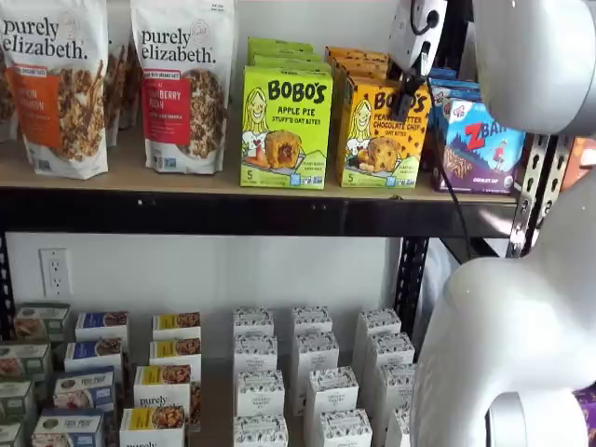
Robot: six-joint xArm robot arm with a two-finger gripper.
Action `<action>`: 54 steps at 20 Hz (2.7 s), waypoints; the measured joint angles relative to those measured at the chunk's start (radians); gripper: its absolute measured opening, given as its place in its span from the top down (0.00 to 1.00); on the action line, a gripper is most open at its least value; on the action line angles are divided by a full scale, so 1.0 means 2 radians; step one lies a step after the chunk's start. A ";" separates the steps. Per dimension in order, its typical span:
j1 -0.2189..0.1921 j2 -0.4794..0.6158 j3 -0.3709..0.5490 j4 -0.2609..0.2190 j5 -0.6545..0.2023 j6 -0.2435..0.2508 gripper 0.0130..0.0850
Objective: Pick up the orange box on the top shelf, the fifth box from the left
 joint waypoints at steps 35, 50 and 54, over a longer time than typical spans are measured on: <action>0.000 -0.033 -0.001 -0.001 0.037 0.005 0.89; -0.053 -0.159 0.113 -0.016 0.069 -0.049 0.89; -0.071 -0.188 0.141 -0.018 0.077 -0.067 0.89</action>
